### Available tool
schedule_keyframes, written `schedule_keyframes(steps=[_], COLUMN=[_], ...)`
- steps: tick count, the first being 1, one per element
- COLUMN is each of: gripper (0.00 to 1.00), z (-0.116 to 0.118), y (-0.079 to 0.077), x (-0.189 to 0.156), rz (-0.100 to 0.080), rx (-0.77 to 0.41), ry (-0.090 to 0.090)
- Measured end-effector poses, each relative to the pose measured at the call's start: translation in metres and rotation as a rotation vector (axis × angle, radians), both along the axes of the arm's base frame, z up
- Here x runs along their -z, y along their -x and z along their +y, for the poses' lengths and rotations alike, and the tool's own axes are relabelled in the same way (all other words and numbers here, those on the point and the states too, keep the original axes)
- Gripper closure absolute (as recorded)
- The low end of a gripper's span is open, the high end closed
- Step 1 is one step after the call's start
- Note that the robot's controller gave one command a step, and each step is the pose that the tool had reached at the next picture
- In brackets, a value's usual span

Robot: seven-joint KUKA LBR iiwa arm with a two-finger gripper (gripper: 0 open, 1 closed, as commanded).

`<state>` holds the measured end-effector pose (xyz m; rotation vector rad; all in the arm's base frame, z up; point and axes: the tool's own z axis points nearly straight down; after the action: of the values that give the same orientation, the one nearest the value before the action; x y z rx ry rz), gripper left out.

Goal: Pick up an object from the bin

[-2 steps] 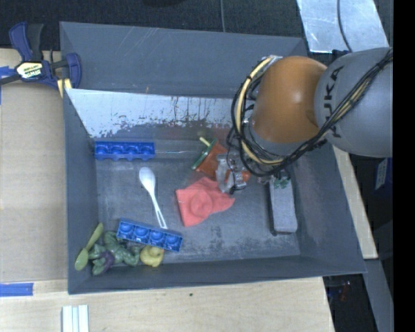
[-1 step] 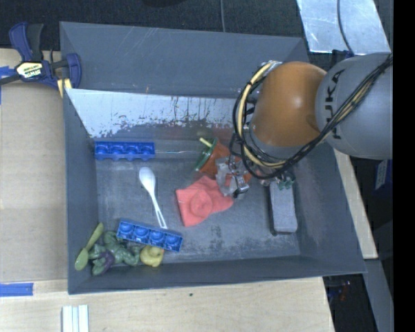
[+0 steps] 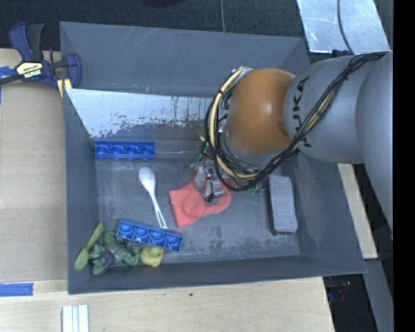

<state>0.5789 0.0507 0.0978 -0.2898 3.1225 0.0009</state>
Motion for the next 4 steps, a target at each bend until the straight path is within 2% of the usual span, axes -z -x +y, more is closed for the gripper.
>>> schedule_keyframes(steps=[1,2,3,4], gripper=[0.00,0.00,0.00,0.00], z=[-0.002,-0.002,0.001,0.002], y=[-0.049,-0.049,-0.020,-0.007], x=[0.010,0.010,0.021,0.027], rz=[-0.002,-0.002,-0.005,-0.008], rx=[0.036,0.035,0.128,0.174], ry=[0.002,0.002,0.001,0.000])
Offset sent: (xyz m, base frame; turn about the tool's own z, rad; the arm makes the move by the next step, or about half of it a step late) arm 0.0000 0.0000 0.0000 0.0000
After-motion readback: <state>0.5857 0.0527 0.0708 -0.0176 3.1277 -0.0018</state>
